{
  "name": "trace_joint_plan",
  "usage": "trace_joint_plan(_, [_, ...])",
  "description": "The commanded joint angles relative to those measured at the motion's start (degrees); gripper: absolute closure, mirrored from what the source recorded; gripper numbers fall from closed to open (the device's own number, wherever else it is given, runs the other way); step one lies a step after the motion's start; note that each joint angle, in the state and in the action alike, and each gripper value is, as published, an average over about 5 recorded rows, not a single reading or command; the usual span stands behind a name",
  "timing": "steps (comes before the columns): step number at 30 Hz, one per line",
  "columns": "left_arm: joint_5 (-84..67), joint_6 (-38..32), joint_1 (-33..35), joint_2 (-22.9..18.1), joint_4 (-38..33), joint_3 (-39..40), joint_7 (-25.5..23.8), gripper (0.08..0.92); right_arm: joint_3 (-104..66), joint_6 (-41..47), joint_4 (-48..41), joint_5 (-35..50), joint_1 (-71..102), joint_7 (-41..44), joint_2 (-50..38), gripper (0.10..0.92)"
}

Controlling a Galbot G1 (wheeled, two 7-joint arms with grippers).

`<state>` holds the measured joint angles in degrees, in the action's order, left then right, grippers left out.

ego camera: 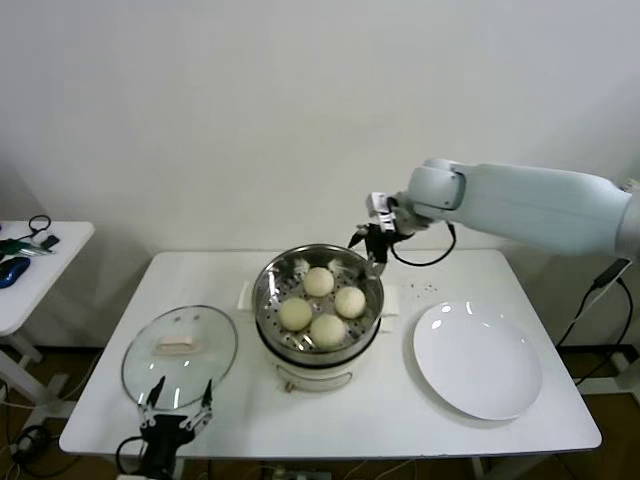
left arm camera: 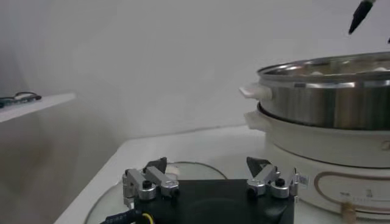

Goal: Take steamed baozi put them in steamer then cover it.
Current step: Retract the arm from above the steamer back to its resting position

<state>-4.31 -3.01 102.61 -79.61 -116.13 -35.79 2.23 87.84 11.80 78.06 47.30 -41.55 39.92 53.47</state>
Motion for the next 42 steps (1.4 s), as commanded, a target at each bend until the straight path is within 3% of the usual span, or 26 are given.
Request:
trace_joint_plan(1, [3.62,0.05,0.02,-0.34,-1.43,-0.66,0.41,0.177,-19.18,-11.61,9.24,-2.21,18.21,-19.60,-19.82,0.203])
trace_joint_plan(10, [6.55,2.19,-1.59,-0.49,-2.59,-1.32,1.36,0.177,-51.07,-18.75,13.28,-5.28,51.31,-34.19,-25.72,0.203])
trace_joint_plan(17, [14.85,4.54,-1.95,-1.10,-3.61,-2.31,3.53,0.177,-79.04,-19.71,16.34,-7.74,77.81,-38.61,-23.31,0.203])
trace_joint_plan(23, [31.19,6.93,-1.64,-1.07,-4.55,-4.35,4.06,0.177,-94.11,-20.56,17.29,-10.84,93.77,-38.66,-18.92,0.203])
trace_joint_plan(31, [63.80,10.56,-2.51,0.67,-6.41,-5.84,0.58,0.177,-107.00,-18.29,19.90,-14.82,107.19,-38.16,-10.82,0.203])
trace_joint_plan(36, [76.82,10.86,-4.89,3.85,-2.52,-3.43,-0.36,0.177,-111.52,-16.83,20.52,-16.29,111.53,-36.97,-7.15,0.203])
trace_joint_plan(42, [82.92,8.38,-10.76,6.37,7.79,-0.84,2.42,0.177,-114.99,-15.81,19.60,-17.35,114.74,-35.10,-4.66,0.203])
